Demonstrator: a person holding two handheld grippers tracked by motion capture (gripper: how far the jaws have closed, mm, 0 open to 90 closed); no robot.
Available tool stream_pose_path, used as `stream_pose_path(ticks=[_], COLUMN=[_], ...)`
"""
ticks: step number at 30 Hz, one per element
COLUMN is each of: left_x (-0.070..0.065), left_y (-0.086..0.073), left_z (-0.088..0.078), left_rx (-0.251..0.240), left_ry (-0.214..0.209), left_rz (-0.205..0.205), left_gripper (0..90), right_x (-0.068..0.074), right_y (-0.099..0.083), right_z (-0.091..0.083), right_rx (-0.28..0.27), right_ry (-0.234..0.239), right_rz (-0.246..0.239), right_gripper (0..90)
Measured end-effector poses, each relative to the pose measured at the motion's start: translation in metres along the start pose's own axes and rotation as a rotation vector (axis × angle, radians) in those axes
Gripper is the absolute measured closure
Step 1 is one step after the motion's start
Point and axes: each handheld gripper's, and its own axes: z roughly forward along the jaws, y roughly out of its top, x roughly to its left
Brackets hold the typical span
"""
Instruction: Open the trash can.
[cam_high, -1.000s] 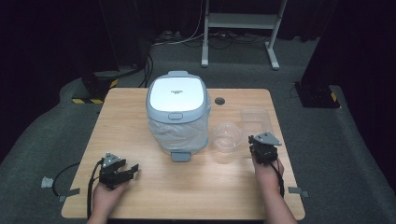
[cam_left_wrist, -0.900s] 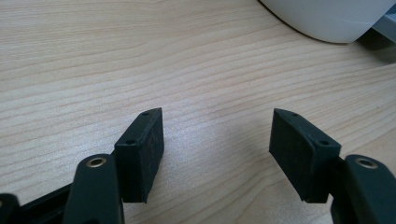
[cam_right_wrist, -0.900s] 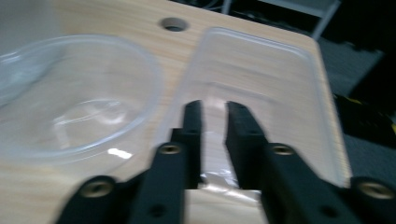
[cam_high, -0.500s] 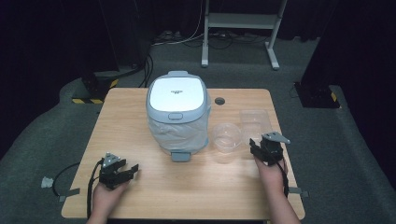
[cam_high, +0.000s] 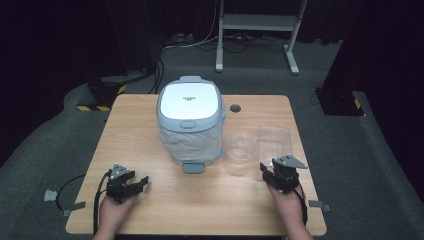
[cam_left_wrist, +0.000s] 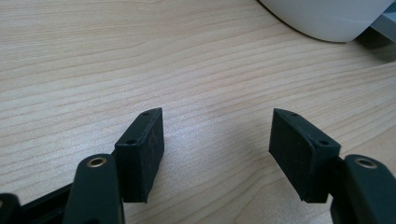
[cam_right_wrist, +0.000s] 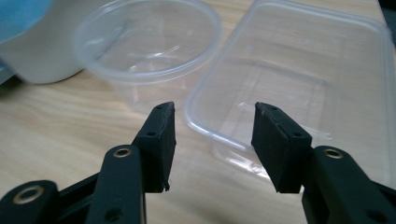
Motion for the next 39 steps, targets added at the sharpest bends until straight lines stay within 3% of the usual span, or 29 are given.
stream_pose_path(ticks=[3,6,8,9,10,12,13,15,18,23,27,31,33,35,37,39], left_x=[0.000,0.000,0.000,0.000,0.000,0.000,0.000,0.000,0.000,0.000,0.000,0.000,0.000,-0.001,-0.001,-0.001], left_y=[0.000,0.000,0.000,0.000,0.000,0.000,0.000,0.000,0.000,0.000,0.000,0.000,0.000,-0.001,-0.001,-0.001], left_z=[0.000,0.000,0.000,0.000,0.000,0.000,0.000,0.000,0.000,0.000,0.000,0.000,0.000,0.000,0.000,-0.001], left_rx=[0.002,0.002,0.001,0.001,0.002,0.000,0.000,0.000,0.000,0.002,-0.002,-0.001,-0.002,-0.002,-0.002,0.001], left_ry=[0.003,0.002,0.000,-0.001,-0.002,-0.004,-0.007,-0.010,-0.010,-0.006,-0.013,-0.016,-0.018,-0.018,-0.017,-0.018], left_rz=[0.003,0.002,0.002,0.001,0.001,0.000,0.001,0.002,0.002,0.002,-0.002,-0.003,-0.002,-0.003,0.000,0.004], left_gripper=[35.3,35.3,35.3,35.3,35.3,35.3,35.2,35.1,35.2,35.1,35.0,34.7,34.6,34.5,34.5,34.5], right_x=[0.016,0.019,0.015,0.005,0.005,-0.010,-0.023,-0.025,-0.019,0.010,0.031,0.062,0.070,0.064,0.043,0.011], right_y=[-0.004,-0.002,0.001,0.004,0.004,0.004,0.000,-0.006,-0.011,-0.013,-0.013,-0.011,-0.008,-0.005,-0.003,-0.005], right_z=[-0.010,-0.015,-0.021,-0.023,-0.023,-0.019,-0.013,-0.009,-0.012,-0.017,-0.019,-0.021,-0.026,-0.030,-0.033,-0.033], right_rx=[-0.005,-0.024,-0.051,-0.068,-0.068,-0.055,-0.022,0.004,-0.013,-0.010,-0.010,-0.002,-0.028,-0.057,-0.072,-0.079], right_ry=[0.054,0.066,0.055,0.003,0.003,-0.041,-0.062,-0.043,-0.021,0.065,0.135,0.220,0.204,0.165,0.098,-0.021], right_rz=[-0.026,-0.032,-0.027,-0.038,-0.038,-0.014,0.000,-0.001,-0.001,-0.060,-0.057,-0.084,-0.125,-0.124,-0.077,-0.047], right_gripper=[52.7,55.3,58.9,61.0,61.0,63.2,65.3,66.1,67.5,68.5,69.1,67.8,66.5,66.1,64.7,63.5])
